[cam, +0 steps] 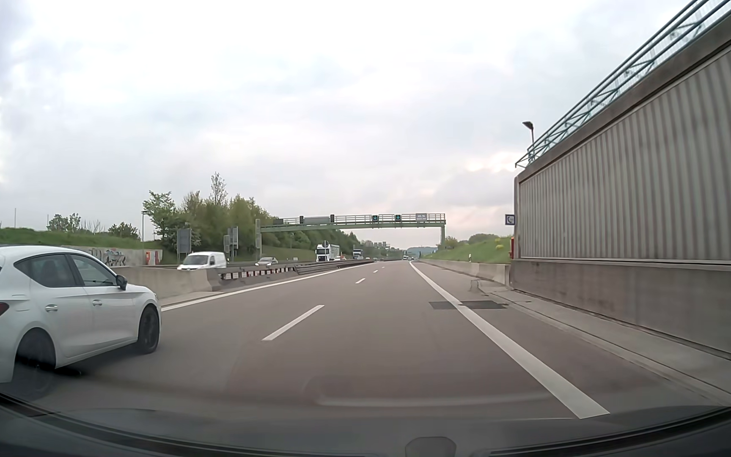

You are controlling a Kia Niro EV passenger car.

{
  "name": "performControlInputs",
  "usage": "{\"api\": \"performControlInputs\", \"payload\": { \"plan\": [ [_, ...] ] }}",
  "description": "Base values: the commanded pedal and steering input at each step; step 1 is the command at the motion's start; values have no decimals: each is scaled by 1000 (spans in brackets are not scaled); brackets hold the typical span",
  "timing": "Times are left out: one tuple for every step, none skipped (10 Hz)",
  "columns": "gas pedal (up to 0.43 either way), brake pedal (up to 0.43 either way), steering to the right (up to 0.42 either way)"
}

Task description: Follow the waypoints while adhering to traffic rules and regulations

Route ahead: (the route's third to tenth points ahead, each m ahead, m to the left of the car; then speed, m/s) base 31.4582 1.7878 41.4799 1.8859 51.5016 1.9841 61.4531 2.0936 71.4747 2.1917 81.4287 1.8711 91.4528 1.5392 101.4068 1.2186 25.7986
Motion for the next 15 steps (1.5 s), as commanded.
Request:
{"api": "performControlInputs", "payload": {
  "plan": [
    [157,0,0],
    [157,0,0],
    [157,0,0],
    [157,0,1],
    [157,0,1],
    [157,0,1],
    [157,0,1],
    [157,0,1],
    [157,0,1],
    [157,0,1],
    [169,0,1],
    [169,0,1],
    [169,0,1],
    [177,0,1],
    [197,0,1]
  ]
}}
